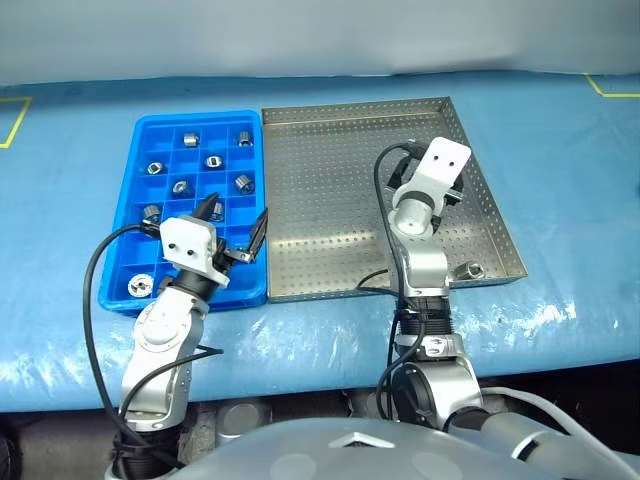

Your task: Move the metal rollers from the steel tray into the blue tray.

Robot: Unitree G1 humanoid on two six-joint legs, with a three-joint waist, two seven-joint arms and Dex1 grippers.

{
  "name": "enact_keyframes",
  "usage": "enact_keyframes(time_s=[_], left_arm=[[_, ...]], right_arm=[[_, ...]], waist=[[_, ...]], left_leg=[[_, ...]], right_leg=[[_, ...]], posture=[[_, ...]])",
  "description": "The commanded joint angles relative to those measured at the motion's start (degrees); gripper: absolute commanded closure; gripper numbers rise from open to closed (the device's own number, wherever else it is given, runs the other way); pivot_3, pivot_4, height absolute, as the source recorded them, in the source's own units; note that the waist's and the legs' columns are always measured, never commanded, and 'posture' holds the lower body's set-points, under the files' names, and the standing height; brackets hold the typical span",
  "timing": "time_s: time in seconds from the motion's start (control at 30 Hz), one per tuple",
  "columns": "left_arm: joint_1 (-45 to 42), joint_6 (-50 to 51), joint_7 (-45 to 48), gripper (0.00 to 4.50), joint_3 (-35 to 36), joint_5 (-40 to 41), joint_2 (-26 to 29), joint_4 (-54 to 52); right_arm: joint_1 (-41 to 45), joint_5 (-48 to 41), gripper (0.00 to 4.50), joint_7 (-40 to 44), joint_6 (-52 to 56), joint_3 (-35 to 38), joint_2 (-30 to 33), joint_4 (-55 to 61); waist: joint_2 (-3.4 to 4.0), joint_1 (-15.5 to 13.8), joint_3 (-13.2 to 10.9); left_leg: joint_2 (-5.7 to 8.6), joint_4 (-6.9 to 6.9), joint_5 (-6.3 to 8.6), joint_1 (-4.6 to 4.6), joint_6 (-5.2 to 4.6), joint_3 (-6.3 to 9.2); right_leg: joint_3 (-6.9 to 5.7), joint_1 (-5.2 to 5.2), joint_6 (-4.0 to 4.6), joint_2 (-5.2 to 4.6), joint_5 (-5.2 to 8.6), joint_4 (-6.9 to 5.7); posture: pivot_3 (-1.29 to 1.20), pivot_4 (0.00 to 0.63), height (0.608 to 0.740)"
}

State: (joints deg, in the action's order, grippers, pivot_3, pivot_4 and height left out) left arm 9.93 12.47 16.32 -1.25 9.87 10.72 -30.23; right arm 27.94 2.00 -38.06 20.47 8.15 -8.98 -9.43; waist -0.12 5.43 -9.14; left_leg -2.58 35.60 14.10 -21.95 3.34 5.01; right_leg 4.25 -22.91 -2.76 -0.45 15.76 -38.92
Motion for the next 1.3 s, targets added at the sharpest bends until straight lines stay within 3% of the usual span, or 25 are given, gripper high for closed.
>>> enact_keyframes(time_s=[0.03,0.37,0.47,0.67,0.7,0.87,1.03,1.17,1.3], left_arm=[[-0.4,-0.1,0.3,0.0,-0.2,0.5,0.3,-0.9],[1.4,-0.4,-0.5,0.0,-0.3,0.4,-0.1,-2.1],[1.9,-0.6,-0.7,0.0,-0.2,0.3,-0.2,-2.2],[2.6,-0.9,-1.4,0.0,0.0,0.1,-0.4,-2.4],[2.7,-0.9,-1.5,0.0,0.0,0.1,-0.4,-2.4],[4.1,-1.4,-2.9,0.0,1.1,0.3,-0.8,-3.3],[6.6,-2.0,-5.0,0.0,2.5,-0.4,-1.7,-4.8],[9.9,-2.8,-6.3,0.0,3.7,-0.7,-2.2,-6.4],[13.0,-3.9,-7.0,0.0,5.5,0.1,-2.7,-7.5]], right_arm=[[1.9,-1.5,0.02,-4.1,-0.8,2.4,-4.9,-0.7],[6.4,-11.1,0.02,-5.6,-0.2,6.9,-5.0,-7.7],[6.9,-12.4,0.61,-5.1,0.1,6.8,-4.3,-8.0],[5.6,-12.2,2.58,-2.7,3.2,2.8,-3.9,-4.4],[5.3,-11.8,2.67,-2.1,4.0,1.7,-3.8,-3.5],[5.6,-9.9,2.67,6.6,10.0,-9.3,-2.8,2.4],[9.6,-8.6,2.67,21.1,16.3,-21.0,0.5,7.3],[12.4,-11.0,2.67,35.3,19.1,-26.7,3.0,9.1],[12.8,-11.1,2.67,42.0,22.0,-29.6,3.7,10.3]], waist=[[0.0,0.1,0.0],[0.02,0.0,0.0],[0.02,-0.2,0.0],[0.02,-0.5,0.0],[0.03,-0.5,0.0],[0.07,-0.7,0.0],[0.06,-1.6,-0.1],[0.05,-2.9,0.0],[0.03,-4.4,0.0]], left_leg=[[0.0,0.0,0.0,0.0,0.0,0.0],[0.0,0.01,0.01,0.03,-0.02,0.0],[0.0,0.01,0.01,0.05,-0.02,0.0],[0.0,0.0,0.01,0.04,-0.02,0.0],[-0.01,0.0,0.01,0.04,-0.02,0.0],[-0.02,-0.02,0.01,0.05,-0.02,0.01],[-0.03,-0.03,0.01,0.05,-0.02,0.01],[-0.03,-0.04,0.01,0.04,-0.02,0.08],[-0.02,-0.07,0.01,0.03,-0.02,0.1]], right_leg=[[0.0,0.0,0.0,0.0,0.0,0.0],[0.01,0.03,0.0,0.01,0.0,-0.01],[0.0,0.04,0.0,0.02,0.0,-0.01],[0.01,0.04,0.0,0.02,0.0,-0.01],[0.01,0.04,0.0,0.02,0.0,-0.01],[0.0,0.03,0.0,0.04,0.0,-0.01],[-0.01,0.02,0.0,0.04,0.01,0.0],[-0.09,0.03,0.0,0.04,0.01,0.04],[-0.13,0.05,0.01,0.01,0.02,0.1]], posture=[[-0.06,0.15,0.74],[-0.02,0.15,0.74],[-0.01,0.15,0.74],[0.01,0.15,0.74],[0.01,0.15,0.74],[0.04,0.15,0.74],[0.09,0.15,0.74],[0.13,0.15,0.74],[0.16,0.15,0.74]])
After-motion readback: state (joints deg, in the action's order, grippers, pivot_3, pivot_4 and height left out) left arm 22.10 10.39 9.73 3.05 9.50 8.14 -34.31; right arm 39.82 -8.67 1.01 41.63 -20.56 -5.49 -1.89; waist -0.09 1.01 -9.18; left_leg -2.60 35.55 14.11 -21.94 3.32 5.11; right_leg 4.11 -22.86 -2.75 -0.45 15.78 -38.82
